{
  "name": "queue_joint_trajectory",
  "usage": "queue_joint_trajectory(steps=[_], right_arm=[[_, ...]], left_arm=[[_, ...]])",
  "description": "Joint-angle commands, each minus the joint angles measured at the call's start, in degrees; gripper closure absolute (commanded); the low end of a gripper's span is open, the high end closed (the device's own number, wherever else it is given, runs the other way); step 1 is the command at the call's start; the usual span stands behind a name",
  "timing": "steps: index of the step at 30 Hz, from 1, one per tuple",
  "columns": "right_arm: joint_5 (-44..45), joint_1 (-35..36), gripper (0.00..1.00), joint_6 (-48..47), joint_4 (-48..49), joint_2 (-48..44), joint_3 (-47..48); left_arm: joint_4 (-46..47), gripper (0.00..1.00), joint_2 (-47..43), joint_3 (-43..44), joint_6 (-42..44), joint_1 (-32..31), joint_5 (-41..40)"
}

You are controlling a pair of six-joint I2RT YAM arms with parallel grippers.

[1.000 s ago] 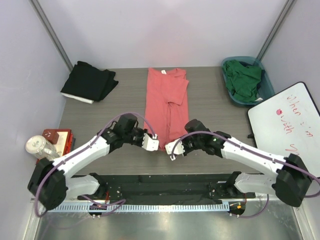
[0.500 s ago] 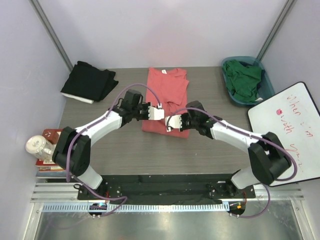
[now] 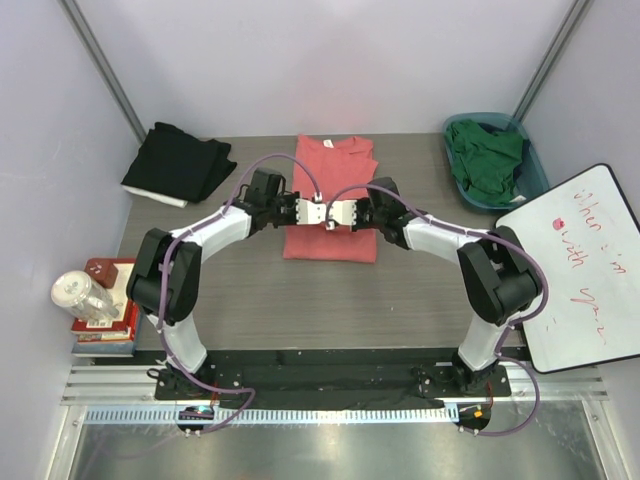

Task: Fold and stack the t-shirts
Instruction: Fold the folded rectangular tshirt in 1/3 of the way

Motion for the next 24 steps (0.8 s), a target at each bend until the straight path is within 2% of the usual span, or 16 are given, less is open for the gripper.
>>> queue_joint_trajectory(steps=[1, 3, 4, 5, 6, 7, 8, 9, 10, 11, 12, 15, 17, 20, 22, 24], right_arm=[[0.51, -0.23, 0.99, -0.12, 4.55, 1.46, 2.90], [2.61, -0.23, 0.99, 0.06, 6.12, 2.69, 2.90], [3.84, -0.23, 0.95, 0.06, 7.27, 3.04, 2.55], [4.90, -0.15, 0.87, 0.06, 9.02, 3.57, 2.12], [11.00, -0.06, 0.70, 0.23, 15.82, 4.88, 1.33], [14.02, 0.12, 0.41, 0.06, 20.68, 5.76, -0.68], [17.44, 0.38, 0.32, -0.90, 25.25, 7.08, -1.57], [22.26, 0.56, 0.28, -1.87, 33.30, 9.27, -2.28], [24.57, 0.38, 0.24, -3.35, 36.60, 10.42, -2.89], [25.90, 0.47, 0.23, -3.28, 38.81, 11.04, -2.90], [27.65, 0.38, 0.23, -2.85, 40.22, 11.39, -2.72], [28.90, 0.47, 0.23, -0.30, 40.59, 10.43, -2.46], [30.22, 0.47, 0.25, 1.10, 40.15, 9.21, -1.67], [31.19, 0.47, 0.25, 3.73, 33.33, 5.87, 0.00], [29.80, 0.56, 0.26, 5.41, 29.10, 3.41, 0.35], [25.33, 0.47, 0.27, 7.96, 17.61, -1.33, 0.18]], left_arm=[[6.83, 0.88, 1.16, 0.99, 0.97, 0.74, 2.34], [8.77, 0.77, 1.52, 0.55, 0.09, 0.83, 2.26], [10.77, 0.65, 1.78, 0.20, -0.35, 0.83, 1.99], [13.23, 0.61, 1.96, 0.02, -1.14, 0.74, 1.82], [14.74, 0.61, 2.13, -0.24, -2.45, 0.83, 1.55], [16.23, 0.60, 2.22, -0.77, -3.42, 0.83, 0.86], [20.59, 0.58, 2.31, -1.21, -4.56, 0.74, 0.24], [23.25, 0.54, 2.31, -1.65, -7.62, 0.74, -0.55], [25.71, 0.42, 2.31, -2.35, -9.21, 0.65, -1.95], [28.09, 0.33, 2.22, -2.53, -10.10, 0.56, -3.97], [29.94, 0.30, 2.13, -2.53, -10.72, 0.39, -4.77], [30.75, 0.30, 1.35, -2.27, -11.78, 0.30, -6.79], [29.35, 0.34, 0.47, -2.09, -11.43, 0.30, -7.41], [22.77, 0.46, -2.87, -3.49, -9.24, 0.39, -5.75], [17.32, 0.46, -6.64, -6.74, -5.30, 0.39, -1.98], [14.24, 0.45, -10.85, -11.11, -2.04, 0.39, 1.79]])
